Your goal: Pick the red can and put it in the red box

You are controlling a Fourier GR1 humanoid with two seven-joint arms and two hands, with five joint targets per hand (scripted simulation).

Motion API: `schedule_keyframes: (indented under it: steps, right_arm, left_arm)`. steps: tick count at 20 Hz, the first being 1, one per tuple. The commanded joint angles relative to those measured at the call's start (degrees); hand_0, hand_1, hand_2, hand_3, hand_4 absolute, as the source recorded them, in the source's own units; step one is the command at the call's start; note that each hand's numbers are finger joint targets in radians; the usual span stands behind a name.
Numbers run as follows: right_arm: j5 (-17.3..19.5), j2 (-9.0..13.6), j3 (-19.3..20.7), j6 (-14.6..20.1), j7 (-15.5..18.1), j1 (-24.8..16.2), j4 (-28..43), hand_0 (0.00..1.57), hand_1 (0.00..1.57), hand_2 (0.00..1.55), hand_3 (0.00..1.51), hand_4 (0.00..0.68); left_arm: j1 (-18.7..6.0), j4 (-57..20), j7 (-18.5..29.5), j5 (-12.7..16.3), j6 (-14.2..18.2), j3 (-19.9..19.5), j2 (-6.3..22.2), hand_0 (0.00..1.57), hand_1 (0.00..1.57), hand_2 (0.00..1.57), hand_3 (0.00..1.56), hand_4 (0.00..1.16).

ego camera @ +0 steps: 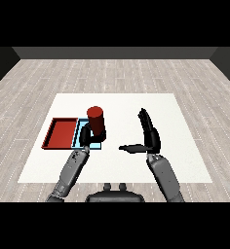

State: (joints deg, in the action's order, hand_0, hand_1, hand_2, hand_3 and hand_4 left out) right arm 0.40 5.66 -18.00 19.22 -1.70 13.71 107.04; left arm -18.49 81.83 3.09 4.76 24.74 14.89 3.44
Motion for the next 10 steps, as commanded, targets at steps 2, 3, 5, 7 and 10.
schedule_keyframes:
  steps: [2,3,5,7,10]
  right_arm:
    - [-4.24,3.27,5.31,-2.84,1.30,-7.26,6.82,0.00,0.00,0.00,0.00,0.000]
    - [-4.82,2.74,4.20,-3.33,9.22,-14.12,4.89,0.00,0.00,0.00,0.00,0.000]
    - [-5.69,3.61,7.90,-2.80,7.39,-14.76,5.89,0.00,0.00,0.00,0.00,0.000]
    - [-8.04,3.56,10.72,-4.48,11.90,-16.25,1.18,0.00,0.00,0.00,0.00,0.000]
    - [-9.12,4.59,13.98,-3.68,10.44,-20.43,3.93,0.00,0.00,0.00,0.00,0.000]
  left_arm:
    - [3.61,0.85,2.20,0.55,-2.53,-4.56,4.47,1.57,1.57,1.57,1.48,1.12]
    - [3.15,0.93,0.95,-1.71,0.45,-4.93,5.40,1.57,1.57,1.57,1.49,1.13]
    - [2.51,0.84,-2.00,-0.82,-0.74,-7.23,7.66,1.57,1.57,1.57,1.50,1.13]
    - [-0.98,-4.34,-1.27,0.35,-2.01,-12.00,10.83,1.57,1.57,1.57,1.50,1.13]
    - [1.95,-9.24,1.69,0.68,-3.09,-15.54,14.10,1.57,1.57,1.57,1.51,1.14]
